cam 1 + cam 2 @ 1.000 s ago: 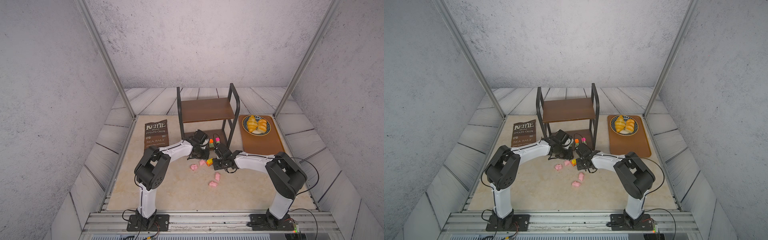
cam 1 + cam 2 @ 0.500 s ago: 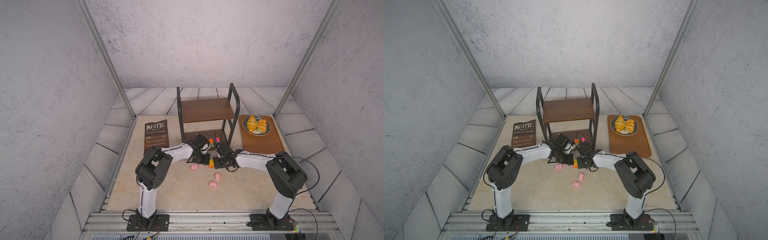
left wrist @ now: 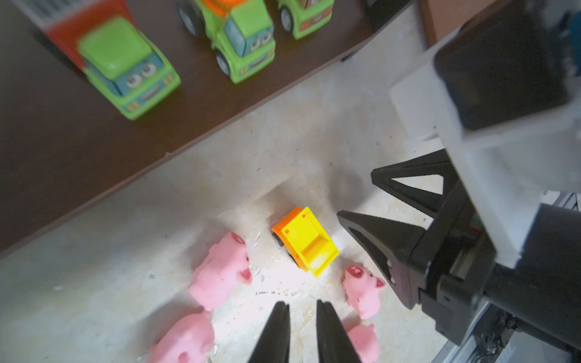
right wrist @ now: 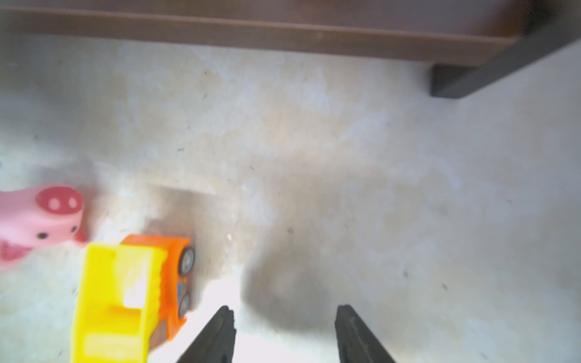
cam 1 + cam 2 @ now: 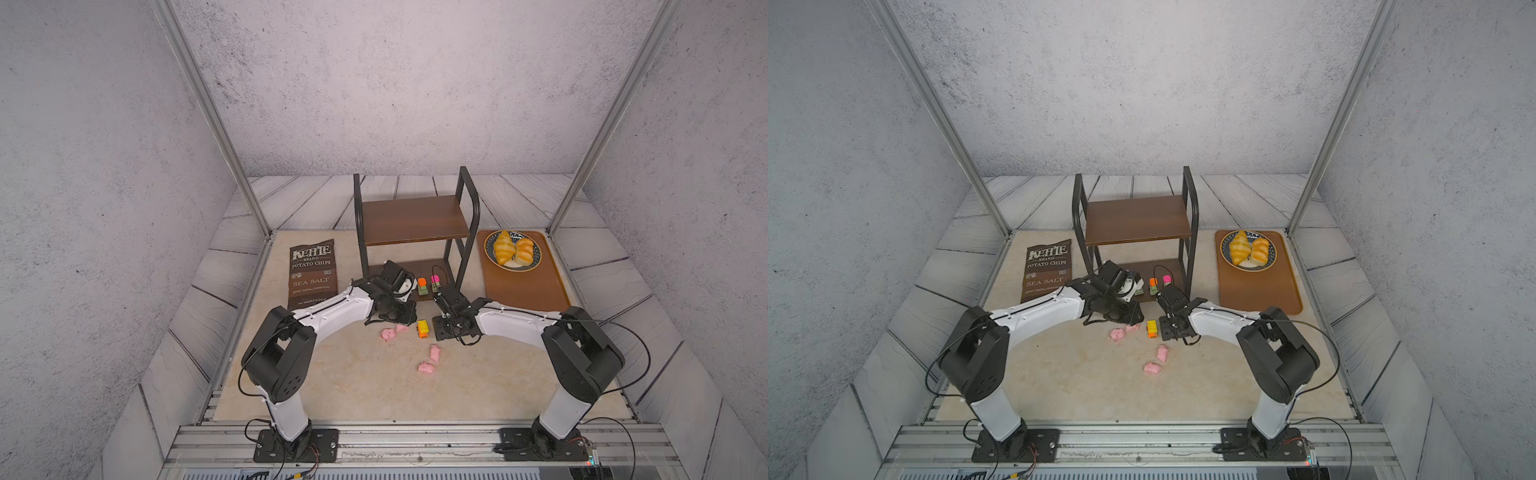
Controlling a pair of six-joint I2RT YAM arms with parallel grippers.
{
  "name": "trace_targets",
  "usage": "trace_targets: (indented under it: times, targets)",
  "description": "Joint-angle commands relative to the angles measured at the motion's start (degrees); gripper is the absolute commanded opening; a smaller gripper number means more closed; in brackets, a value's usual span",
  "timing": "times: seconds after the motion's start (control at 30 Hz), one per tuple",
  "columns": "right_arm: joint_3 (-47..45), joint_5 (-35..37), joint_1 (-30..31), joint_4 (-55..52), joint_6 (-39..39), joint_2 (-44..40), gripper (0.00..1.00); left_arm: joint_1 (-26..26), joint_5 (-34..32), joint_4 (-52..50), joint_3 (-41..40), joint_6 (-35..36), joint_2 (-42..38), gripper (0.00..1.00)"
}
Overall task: Organize plastic toys on shelves
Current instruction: Adjust the plastic toy at the center of the board.
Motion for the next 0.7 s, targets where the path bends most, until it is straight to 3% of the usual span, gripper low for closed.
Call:
trace_targets:
  times: [0.0,0.27,0.67]
  targets:
    - [0.5,-0.5,-0.1,-4.0,-1.8,-5.2,0.57,0.3,-2.9,-2.8,-2.9,-0.3,-5.4,0.23]
    - [-0.1,-12.4,0.4,0.7,0.0,-7.1,0.67,4.7,-7.4,-1.8,-13.8,-3.9,-17.2,0.26]
    - [6.0,-6.5,4.7,0.9,3.1,2.4,0.71,8.6,-8.8,-1.6,-23.6,-5.3,-27.3,0.27]
